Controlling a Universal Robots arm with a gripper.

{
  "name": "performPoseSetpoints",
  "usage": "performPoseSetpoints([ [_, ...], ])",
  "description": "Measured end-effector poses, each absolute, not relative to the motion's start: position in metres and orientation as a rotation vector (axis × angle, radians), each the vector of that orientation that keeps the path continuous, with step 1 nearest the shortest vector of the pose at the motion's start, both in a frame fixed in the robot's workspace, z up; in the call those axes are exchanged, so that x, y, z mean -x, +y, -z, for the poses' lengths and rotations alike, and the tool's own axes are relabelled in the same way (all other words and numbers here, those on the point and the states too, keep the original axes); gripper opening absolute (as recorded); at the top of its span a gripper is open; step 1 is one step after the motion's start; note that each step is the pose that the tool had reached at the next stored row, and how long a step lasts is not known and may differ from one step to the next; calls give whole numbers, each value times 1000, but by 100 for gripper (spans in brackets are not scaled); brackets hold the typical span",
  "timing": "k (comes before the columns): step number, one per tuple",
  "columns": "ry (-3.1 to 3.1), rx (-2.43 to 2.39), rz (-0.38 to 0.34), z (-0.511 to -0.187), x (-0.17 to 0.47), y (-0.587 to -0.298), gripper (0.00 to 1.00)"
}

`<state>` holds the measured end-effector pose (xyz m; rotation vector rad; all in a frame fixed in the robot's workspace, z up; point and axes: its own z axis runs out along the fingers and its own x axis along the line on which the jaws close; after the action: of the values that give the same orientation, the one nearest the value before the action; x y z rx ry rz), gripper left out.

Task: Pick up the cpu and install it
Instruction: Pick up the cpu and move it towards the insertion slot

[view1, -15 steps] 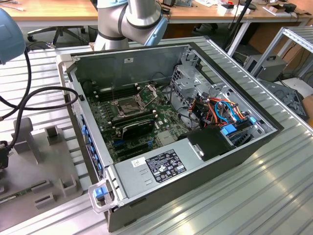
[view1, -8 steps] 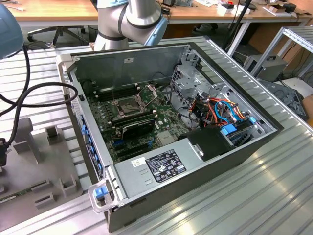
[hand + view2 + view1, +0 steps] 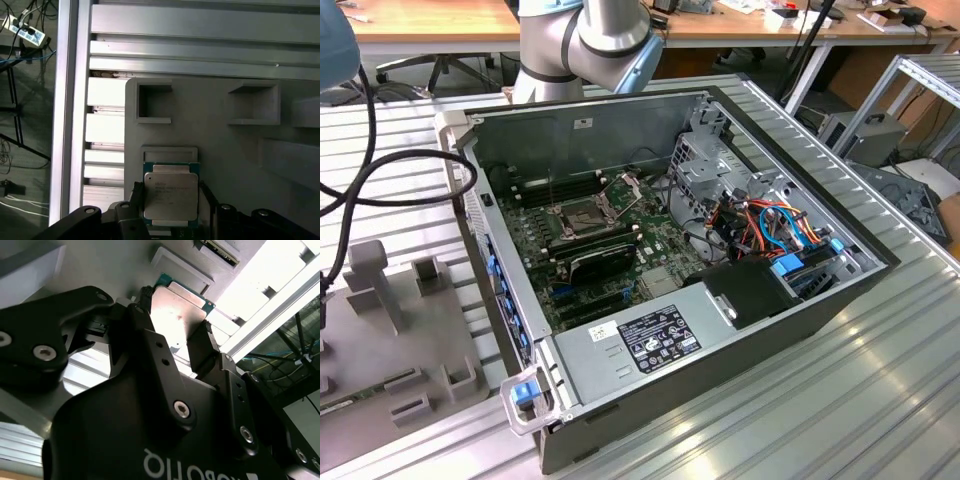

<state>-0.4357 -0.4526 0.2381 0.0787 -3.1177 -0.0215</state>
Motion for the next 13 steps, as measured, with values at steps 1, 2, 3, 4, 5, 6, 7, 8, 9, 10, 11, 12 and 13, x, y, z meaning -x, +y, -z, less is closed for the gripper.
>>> performPoseSetpoints([
  [1, -3118, -79, 22, -241, 436, -453, 53],
  [2, -3118, -79, 22, -244, 436, -453, 53],
  [3, -3118, -79, 21, -248, 436, -453, 53],
  [4, -3118, -79, 22, -250, 436, -453, 53],
  [5, -3118, -79, 22, -252, 436, -453, 53],
  [6, -3118, -79, 22, -254, 436, -453, 53],
  [7, -3118, -79, 22, -256, 436, -453, 53],
  [8, -3118, -79, 22, -258, 436, -453, 53],
  [9, -3118, -79, 22, -261, 436, -453, 53],
  [10, -3118, -79, 22, -263, 436, -453, 53],
  [11, -3118, -79, 22, -265, 436, -453, 53],
  [12, -3118, -79, 21, -268, 436, -453, 53],
  [13, -3118, -79, 21, -269, 436, -453, 53],
])
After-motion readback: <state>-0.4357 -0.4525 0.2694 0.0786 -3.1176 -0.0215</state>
